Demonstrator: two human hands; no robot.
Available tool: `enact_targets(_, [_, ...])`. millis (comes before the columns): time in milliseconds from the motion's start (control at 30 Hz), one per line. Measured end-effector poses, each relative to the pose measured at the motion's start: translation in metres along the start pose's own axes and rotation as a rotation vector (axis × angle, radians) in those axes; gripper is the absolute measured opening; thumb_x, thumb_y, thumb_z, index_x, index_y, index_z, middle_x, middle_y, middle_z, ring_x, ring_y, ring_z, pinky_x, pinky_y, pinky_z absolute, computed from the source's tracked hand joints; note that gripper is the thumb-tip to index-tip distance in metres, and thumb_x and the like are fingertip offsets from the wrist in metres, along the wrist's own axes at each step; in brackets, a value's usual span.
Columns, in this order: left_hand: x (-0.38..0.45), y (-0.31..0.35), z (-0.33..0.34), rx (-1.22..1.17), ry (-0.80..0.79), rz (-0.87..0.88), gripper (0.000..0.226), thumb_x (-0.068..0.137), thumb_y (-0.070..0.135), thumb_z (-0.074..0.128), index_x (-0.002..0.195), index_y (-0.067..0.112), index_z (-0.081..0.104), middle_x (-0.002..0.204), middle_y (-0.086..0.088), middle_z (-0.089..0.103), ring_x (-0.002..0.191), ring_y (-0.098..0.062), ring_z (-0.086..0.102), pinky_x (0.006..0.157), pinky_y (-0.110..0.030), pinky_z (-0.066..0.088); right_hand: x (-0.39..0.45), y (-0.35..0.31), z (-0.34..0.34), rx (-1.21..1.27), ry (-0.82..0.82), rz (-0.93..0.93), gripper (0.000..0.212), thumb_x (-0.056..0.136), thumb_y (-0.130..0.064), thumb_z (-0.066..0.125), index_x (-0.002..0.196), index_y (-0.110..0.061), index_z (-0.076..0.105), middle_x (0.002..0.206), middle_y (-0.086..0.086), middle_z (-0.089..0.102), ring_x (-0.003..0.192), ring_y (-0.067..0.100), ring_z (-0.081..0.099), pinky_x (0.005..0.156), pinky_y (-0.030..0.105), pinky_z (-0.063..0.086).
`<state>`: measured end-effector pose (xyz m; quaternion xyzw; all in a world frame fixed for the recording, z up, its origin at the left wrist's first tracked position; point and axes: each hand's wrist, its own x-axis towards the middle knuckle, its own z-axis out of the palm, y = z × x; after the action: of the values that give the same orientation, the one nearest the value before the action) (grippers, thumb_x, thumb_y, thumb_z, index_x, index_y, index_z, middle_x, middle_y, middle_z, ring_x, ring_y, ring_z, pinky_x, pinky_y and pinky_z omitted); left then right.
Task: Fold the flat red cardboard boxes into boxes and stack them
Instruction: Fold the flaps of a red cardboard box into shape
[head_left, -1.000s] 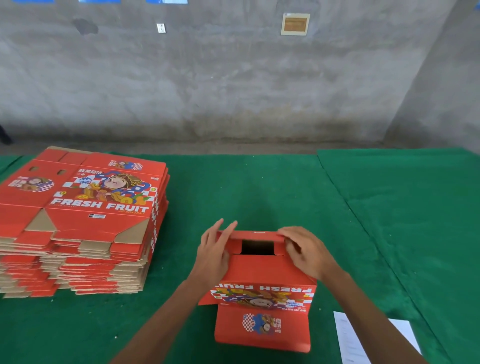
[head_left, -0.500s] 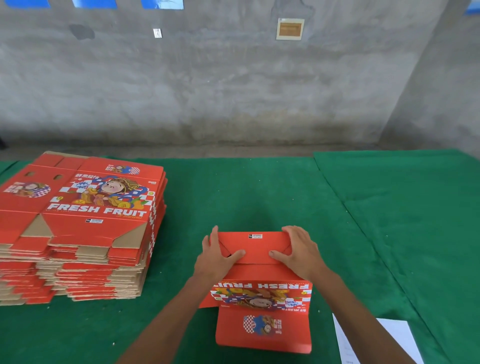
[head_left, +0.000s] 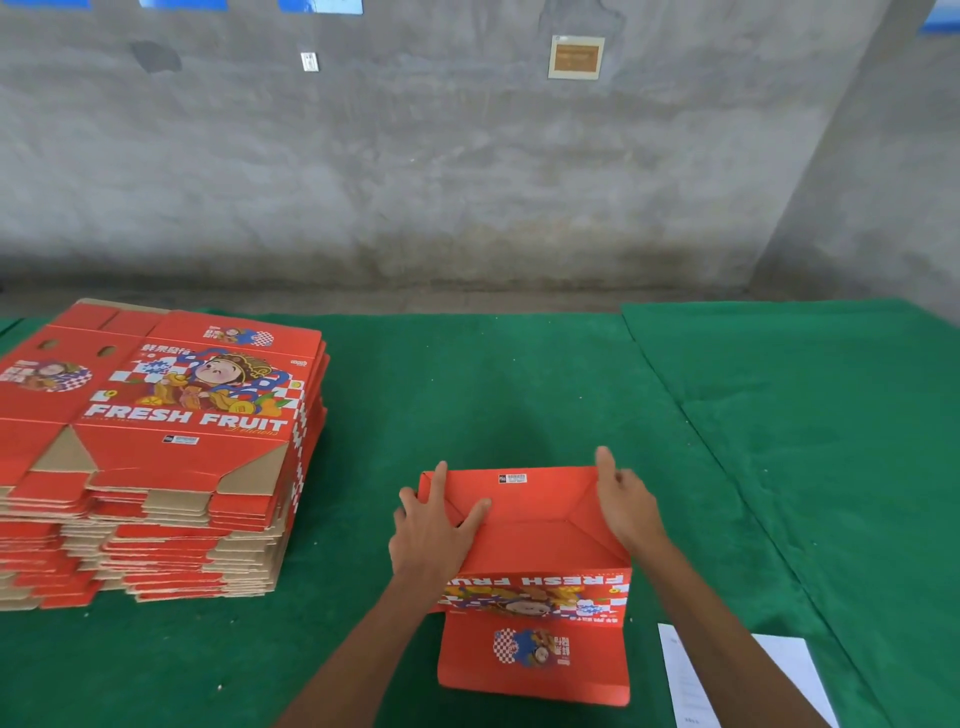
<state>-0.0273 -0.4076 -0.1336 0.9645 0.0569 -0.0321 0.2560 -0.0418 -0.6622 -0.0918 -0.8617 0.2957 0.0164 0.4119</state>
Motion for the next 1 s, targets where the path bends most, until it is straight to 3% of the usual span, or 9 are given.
enact_targets(133, [-0.005, -0.003, -0.004, -0.179, -0.007, -0.038, 0.082, 0.092, 0.082, 0.026, 0.16, 0.038, 0.01, 0.149, -0.008, 0.04, 0.128, -0.034, 0.055, 0.1, -0.054, 0.047, 0.003, 0.024, -0.015, 0.054, -0.333, 0.34, 0.104, 0.087, -0.089, 0.006, 0.131, -0.008, 0.055, 0.116, 0.02, 0.065, 0.094, 0.035, 0.066, 0.085, 0.046, 0.055])
enact_targets(233, [-0.005, -0.006, -0.006, -0.247, -0.027, -0.118, 0.091, 0.094, 0.079, 0.029, 0.163, 0.024, 0.005, 0.157, -0.01, 0.041, 0.133, -0.037, 0.053, 0.108, -0.054, 0.041, 0.003, 0.034, -0.022, 0.002, -0.501, 0.423, 0.105, 0.078, -0.096, 0.005, 0.117, -0.013, 0.057, 0.108, 0.02, 0.068, 0.095, 0.031, 0.068, 0.084, 0.043, 0.059])
enact_targets(400, [-0.002, -0.003, -0.012, -0.327, -0.027, -0.164, 0.086, 0.095, 0.076, 0.035, 0.157, 0.017, 0.024, 0.148, -0.012, 0.054, 0.131, -0.037, 0.056, 0.109, -0.053, 0.043, 0.004, 0.035, -0.029, -0.019, -0.593, 0.495, 0.105, 0.083, -0.093, 0.006, 0.13, -0.013, 0.055, 0.117, 0.021, 0.067, 0.106, 0.028, 0.067, 0.076, 0.035, 0.06])
enact_targets(500, [-0.006, -0.003, -0.017, -0.342, -0.013, -0.153, 0.083, 0.095, 0.076, 0.037, 0.153, 0.018, 0.03, 0.143, -0.01, 0.058, 0.128, -0.035, 0.058, 0.105, -0.05, 0.045, -0.002, 0.037, -0.028, 0.056, -0.605, 0.499, 0.11, 0.079, -0.097, 0.012, 0.135, -0.011, 0.051, 0.113, 0.019, 0.066, 0.091, 0.025, 0.064, 0.073, 0.032, 0.058])
enact_targets(633, [-0.007, -0.007, -0.028, -0.446, 0.071, -0.142, 0.08, 0.092, 0.08, 0.038, 0.151, 0.026, 0.034, 0.144, -0.005, 0.057, 0.129, -0.033, 0.057, 0.108, -0.049, 0.043, -0.003, 0.035, -0.026, 0.289, -0.591, 0.468, 0.133, 0.05, -0.109, 0.036, 0.131, -0.006, 0.057, 0.093, 0.013, 0.053, 0.073, 0.022, 0.053, 0.07, 0.031, 0.054])
enact_targets(767, [-0.003, -0.012, -0.04, -0.697, 0.191, -0.069, 0.066, 0.095, 0.079, 0.037, 0.146, 0.037, 0.036, 0.142, 0.005, 0.056, 0.128, -0.025, 0.055, 0.109, -0.047, 0.041, -0.003, 0.013, -0.028, 0.448, -0.538, 0.218, 0.104, 0.062, -0.106, 0.039, 0.129, -0.029, 0.058, 0.096, 0.011, 0.047, 0.084, 0.024, 0.046, 0.079, 0.036, 0.047])
enact_targets(867, [0.009, -0.018, -0.052, -0.853, 0.203, -0.02, 0.035, 0.105, 0.061, 0.038, 0.125, 0.036, 0.051, 0.122, 0.015, 0.062, 0.12, -0.017, 0.057, 0.097, -0.035, 0.039, -0.007, -0.01, -0.04, 0.392, -0.448, -0.057, 0.079, 0.064, -0.103, 0.04, 0.13, -0.06, 0.044, 0.082, 0.008, 0.042, 0.067, 0.02, 0.041, 0.069, 0.033, 0.043])
enact_targets(933, [0.022, -0.025, -0.063, -0.84, 0.201, -0.026, 0.024, 0.108, 0.047, 0.041, 0.111, 0.031, 0.058, 0.11, 0.016, 0.064, 0.114, -0.018, 0.059, 0.086, -0.029, 0.04, -0.01, -0.025, -0.049, 0.374, -0.399, -0.205, 0.087, 0.065, -0.098, 0.052, 0.139, -0.053, 0.039, 0.066, -0.001, 0.044, 0.054, 0.014, 0.041, 0.058, 0.026, 0.041])
enact_targets(1000, [0.033, -0.03, -0.07, -0.776, 0.144, -0.034, 0.02, 0.107, 0.04, 0.048, 0.106, 0.027, 0.063, 0.106, 0.01, 0.066, 0.111, -0.022, 0.062, 0.084, -0.03, 0.045, -0.014, -0.037, -0.052, 0.348, -0.328, -0.345, 0.092, 0.064, -0.093, 0.062, 0.14, -0.046, 0.043, 0.087, -0.012, 0.067, 0.072, 0.006, 0.062, 0.071, 0.029, 0.054])
